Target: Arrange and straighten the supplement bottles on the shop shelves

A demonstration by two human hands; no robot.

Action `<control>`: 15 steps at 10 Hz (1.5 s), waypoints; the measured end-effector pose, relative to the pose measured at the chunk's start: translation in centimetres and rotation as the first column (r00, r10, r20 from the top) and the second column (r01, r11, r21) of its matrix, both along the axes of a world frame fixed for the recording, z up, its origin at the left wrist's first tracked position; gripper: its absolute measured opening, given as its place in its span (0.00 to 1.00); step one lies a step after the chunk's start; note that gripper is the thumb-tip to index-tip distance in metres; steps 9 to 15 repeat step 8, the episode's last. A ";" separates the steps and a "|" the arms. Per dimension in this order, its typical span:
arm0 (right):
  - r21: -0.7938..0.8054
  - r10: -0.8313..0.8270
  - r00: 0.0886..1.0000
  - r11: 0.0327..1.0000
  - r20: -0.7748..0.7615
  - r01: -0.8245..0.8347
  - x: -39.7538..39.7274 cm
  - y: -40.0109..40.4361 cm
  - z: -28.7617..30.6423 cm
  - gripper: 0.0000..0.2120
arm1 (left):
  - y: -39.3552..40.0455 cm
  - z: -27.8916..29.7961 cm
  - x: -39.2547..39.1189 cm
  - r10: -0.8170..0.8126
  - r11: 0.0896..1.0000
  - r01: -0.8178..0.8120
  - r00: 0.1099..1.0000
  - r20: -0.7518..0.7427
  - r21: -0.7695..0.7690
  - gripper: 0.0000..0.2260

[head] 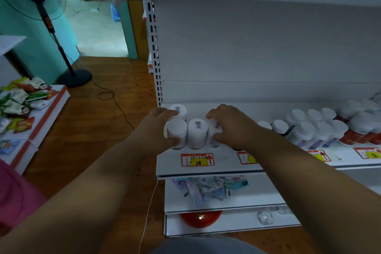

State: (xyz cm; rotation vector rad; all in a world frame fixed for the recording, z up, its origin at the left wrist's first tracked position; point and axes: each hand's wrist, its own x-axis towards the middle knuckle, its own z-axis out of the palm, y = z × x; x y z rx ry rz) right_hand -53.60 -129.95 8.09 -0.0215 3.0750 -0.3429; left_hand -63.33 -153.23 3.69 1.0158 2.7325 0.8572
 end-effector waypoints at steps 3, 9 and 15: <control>0.103 0.029 0.989 0.995 -0.143 -0.014 1.0 -1.9 -1.5 0.21 | 2.2 -0.1 0.2 -0.149 0.966 0.089 0.958 -0.245 -0.242 0.25; -0.131 -0.170 0.939 0.982 -0.300 0.136 6.1 -0.7 0.6 0.20 | 3.2 3.4 6.0 -0.047 0.998 0.061 0.899 -0.435 0.018 0.21; -0.131 -0.170 0.939 0.982 -0.300 0.136 6.1 -0.7 0.6 0.20 | 3.2 3.4 6.0 -0.047 0.998 0.061 0.899 -0.435 0.018 0.21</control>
